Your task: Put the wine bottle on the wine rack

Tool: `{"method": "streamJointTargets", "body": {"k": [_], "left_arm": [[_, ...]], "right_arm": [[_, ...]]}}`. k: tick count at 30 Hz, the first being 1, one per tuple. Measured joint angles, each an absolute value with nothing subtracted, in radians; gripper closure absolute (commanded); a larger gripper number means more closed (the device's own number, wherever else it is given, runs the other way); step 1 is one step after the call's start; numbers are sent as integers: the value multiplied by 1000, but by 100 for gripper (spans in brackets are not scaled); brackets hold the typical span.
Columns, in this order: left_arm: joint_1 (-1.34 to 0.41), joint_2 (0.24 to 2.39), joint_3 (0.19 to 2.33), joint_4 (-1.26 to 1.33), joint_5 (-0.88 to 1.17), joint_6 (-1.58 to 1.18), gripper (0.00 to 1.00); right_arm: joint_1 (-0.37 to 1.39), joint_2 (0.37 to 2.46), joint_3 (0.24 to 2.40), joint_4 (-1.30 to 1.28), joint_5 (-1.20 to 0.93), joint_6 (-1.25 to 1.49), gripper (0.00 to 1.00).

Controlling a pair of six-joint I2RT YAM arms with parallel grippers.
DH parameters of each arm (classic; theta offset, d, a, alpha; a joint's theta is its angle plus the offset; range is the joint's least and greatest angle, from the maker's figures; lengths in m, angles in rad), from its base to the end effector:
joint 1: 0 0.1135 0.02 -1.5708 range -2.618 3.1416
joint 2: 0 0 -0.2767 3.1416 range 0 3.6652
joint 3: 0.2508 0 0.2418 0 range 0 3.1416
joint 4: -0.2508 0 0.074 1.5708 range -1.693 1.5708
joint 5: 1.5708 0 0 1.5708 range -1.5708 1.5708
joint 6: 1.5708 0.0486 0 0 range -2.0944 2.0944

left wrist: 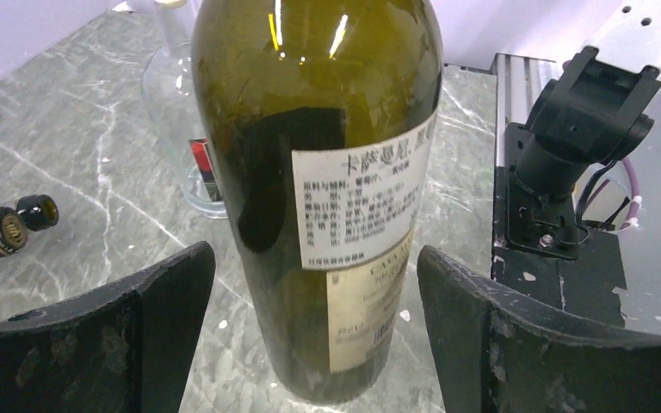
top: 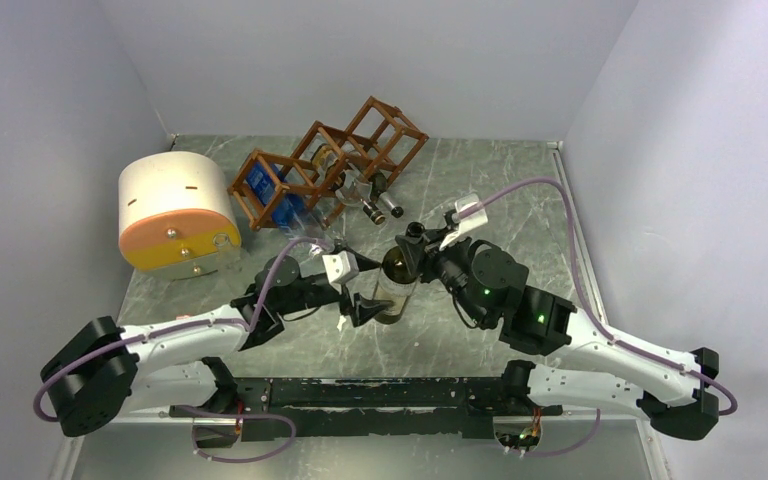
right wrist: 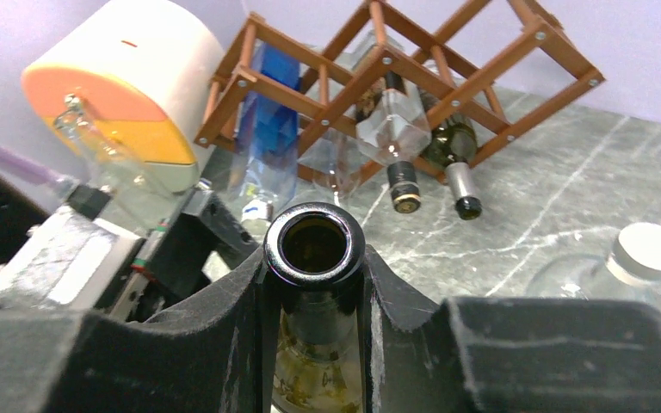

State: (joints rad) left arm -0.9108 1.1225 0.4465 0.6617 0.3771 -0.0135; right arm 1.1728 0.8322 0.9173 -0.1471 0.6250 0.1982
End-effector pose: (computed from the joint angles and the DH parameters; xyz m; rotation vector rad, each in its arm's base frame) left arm 0.1327 -0.2002 0.2614 0.9956 1.3524 -1.0073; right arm 0.0941 0.1505 0.3908 -0.3154 1.6183 0.5441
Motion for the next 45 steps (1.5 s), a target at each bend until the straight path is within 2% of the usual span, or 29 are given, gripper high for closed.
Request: {"method": "streamJointTargets", "body": {"k": [10, 14, 20, 21, 22, 23, 24, 26, 27, 29, 33, 37, 45], "left_arm": [[-911, 1214, 387, 897, 435, -67, 9], [-911, 1230, 338, 1018, 452, -90, 17], [-914, 1240, 333, 1118, 479, -108, 43], [-914, 1242, 333, 1122, 481, -109, 51], [-914, 1243, 333, 1125, 485, -109, 66], [-914, 1244, 333, 1125, 488, -108, 86], [-914, 1244, 333, 1123, 495, -105, 92], [-914, 1244, 334, 1122, 497, -100, 93], [-914, 1244, 334, 1121, 498, -95, 93], [-914, 1248, 334, 1116, 496, -76, 93], [-914, 1265, 334, 1118, 475, 2, 93], [-914, 1265, 348, 1105, 448, 134, 93], [-914, 1258, 527, 935, 371, 553, 93]], "right_arm": [[1173, 828, 920, -91, 429, 150, 100], [1173, 786, 901, -61, 360, 149, 100], [1169, 718, 872, -25, 321, 147, 100], [1167, 713, 869, -24, 315, 146, 100], [1166, 707, 865, -23, 310, 146, 99], [1166, 703, 862, -23, 307, 147, 93], [1166, 701, 860, -25, 305, 148, 84], [1166, 699, 860, -29, 303, 150, 51], [1166, 698, 862, -34, 302, 152, 42], [1167, 697, 869, -51, 284, 170, 32], [1168, 687, 923, -126, 251, 187, 25], [1168, 676, 995, -233, 252, 205, 24], [1168, 693, 1176, -425, 332, 240, 24]]}}
